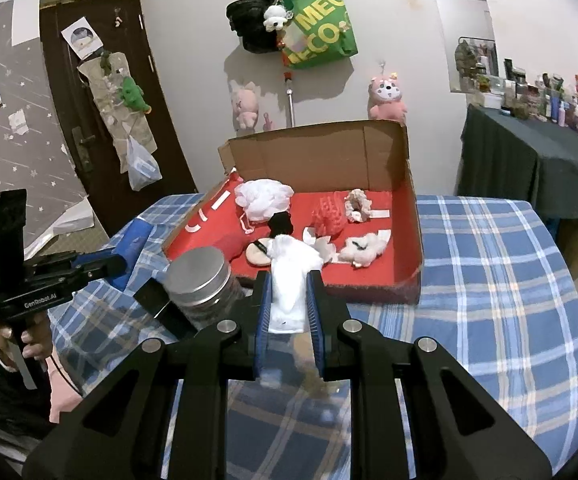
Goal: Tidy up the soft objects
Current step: 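Carry the blue item and white cloth in both grippers over the box, then lower both grippers into the box and open them to release the items, then lift both open grippers up out of the box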
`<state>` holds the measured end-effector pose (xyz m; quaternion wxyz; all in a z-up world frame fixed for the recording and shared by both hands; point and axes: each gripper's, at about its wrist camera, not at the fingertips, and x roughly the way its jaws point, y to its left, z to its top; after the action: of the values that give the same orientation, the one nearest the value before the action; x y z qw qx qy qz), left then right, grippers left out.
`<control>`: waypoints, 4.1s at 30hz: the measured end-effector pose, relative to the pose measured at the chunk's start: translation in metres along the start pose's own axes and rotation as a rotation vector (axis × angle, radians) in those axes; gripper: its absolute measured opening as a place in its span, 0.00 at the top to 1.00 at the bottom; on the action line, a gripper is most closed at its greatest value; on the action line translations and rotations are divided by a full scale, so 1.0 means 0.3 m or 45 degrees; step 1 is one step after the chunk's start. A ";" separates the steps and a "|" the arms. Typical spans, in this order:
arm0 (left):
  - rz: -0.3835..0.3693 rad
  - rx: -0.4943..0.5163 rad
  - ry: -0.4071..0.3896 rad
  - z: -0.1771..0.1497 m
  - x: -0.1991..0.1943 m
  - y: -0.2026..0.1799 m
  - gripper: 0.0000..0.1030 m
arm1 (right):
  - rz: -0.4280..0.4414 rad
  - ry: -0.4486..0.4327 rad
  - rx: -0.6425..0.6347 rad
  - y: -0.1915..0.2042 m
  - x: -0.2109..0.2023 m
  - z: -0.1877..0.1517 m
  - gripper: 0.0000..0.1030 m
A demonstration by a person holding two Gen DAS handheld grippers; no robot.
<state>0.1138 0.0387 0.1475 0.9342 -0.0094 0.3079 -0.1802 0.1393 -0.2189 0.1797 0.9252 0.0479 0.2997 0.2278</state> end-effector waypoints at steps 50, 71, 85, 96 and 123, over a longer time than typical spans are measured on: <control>0.010 -0.063 0.581 0.506 1.051 0.184 0.83 | -0.050 0.643 0.080 -0.282 1.074 0.496 0.83; 0.047 -0.054 0.613 0.508 1.098 0.177 0.82 | -0.082 0.707 0.119 -0.334 1.172 0.501 0.83; 0.056 -0.058 0.598 0.517 1.093 0.168 0.67 | -0.110 0.708 0.111 -0.327 1.179 0.497 0.81; 0.066 -0.070 0.581 0.529 1.064 0.161 0.57 | -0.141 0.709 0.118 -0.294 1.183 0.501 0.71; 0.181 -0.133 0.319 0.506 0.604 0.112 0.10 | -0.252 0.478 0.056 -0.104 0.651 0.498 0.25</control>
<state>0.3477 -0.0062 0.1625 0.8970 -0.0138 0.4311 -0.0972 0.3776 -0.1517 0.1905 0.8698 -0.0048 0.4748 0.1342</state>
